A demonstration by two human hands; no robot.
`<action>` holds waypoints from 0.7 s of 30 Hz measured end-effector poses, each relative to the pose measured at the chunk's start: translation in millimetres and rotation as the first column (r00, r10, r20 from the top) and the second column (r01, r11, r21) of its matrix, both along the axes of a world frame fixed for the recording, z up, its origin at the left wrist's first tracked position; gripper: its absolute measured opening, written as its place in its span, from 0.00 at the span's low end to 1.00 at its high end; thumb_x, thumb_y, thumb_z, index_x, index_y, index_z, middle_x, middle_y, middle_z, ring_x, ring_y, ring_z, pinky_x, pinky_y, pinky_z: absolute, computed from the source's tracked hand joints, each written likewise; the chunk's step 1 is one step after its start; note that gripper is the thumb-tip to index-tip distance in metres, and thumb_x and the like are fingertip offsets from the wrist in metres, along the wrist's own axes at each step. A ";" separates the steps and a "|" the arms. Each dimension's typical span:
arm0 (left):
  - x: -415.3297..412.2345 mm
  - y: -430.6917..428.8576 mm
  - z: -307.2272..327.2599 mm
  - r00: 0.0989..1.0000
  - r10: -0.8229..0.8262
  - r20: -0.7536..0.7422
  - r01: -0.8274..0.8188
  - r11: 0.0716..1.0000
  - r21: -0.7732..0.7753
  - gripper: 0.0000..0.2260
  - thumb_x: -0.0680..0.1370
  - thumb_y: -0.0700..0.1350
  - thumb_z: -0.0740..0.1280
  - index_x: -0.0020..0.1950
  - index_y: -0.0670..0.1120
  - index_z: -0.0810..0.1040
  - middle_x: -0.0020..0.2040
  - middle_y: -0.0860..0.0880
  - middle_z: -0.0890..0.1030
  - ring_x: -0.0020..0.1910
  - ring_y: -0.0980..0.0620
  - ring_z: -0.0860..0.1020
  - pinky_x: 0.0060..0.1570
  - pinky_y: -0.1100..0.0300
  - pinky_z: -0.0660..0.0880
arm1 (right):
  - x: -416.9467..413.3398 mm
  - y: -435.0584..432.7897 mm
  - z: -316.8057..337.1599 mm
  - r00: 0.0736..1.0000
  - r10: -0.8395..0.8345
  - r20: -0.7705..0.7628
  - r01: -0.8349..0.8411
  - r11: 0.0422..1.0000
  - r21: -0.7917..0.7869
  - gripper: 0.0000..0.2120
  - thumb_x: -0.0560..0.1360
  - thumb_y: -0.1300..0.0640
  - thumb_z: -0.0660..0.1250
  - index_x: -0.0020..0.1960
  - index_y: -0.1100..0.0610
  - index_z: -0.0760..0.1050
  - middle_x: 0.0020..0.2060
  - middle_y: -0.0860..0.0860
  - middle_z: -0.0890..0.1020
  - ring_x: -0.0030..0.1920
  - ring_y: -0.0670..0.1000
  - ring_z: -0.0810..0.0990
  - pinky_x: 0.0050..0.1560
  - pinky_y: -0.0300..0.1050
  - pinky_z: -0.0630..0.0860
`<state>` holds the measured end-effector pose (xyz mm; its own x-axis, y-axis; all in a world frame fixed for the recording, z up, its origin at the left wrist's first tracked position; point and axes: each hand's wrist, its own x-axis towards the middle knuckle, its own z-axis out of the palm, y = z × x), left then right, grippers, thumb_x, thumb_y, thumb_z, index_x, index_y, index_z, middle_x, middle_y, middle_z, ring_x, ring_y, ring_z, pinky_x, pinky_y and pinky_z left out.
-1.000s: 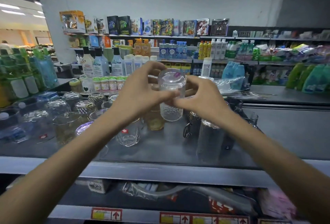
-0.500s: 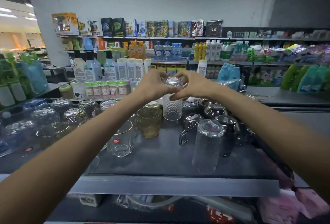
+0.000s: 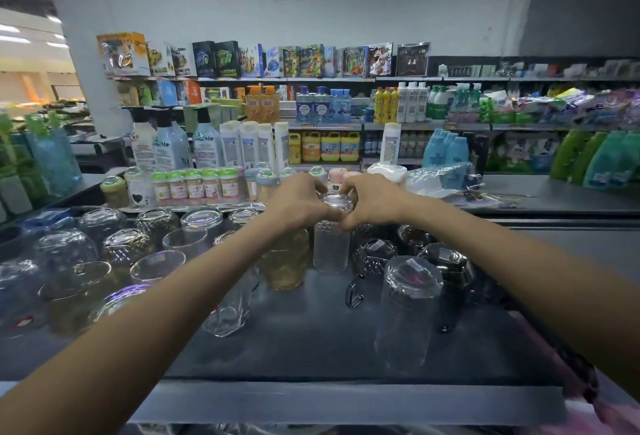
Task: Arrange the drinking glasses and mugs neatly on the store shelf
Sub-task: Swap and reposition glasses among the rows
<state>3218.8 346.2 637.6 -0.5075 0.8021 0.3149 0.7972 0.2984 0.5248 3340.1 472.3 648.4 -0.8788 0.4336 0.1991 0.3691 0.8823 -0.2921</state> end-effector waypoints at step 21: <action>-11.2 -6.2 -14.0 0.999 -0.034 -0.034 0.032 0.997 -0.069 0.38 0.65 0.60 0.82 0.70 0.46 0.76 0.60 0.47 0.82 0.57 0.48 0.81 0.59 0.48 0.79 | 8.8 0.5 -5.2 0.998 0.061 -0.009 -0.061 0.997 -0.050 0.48 0.63 0.49 0.85 0.75 0.55 0.65 0.46 0.42 0.76 0.45 0.46 0.77 0.40 0.34 0.70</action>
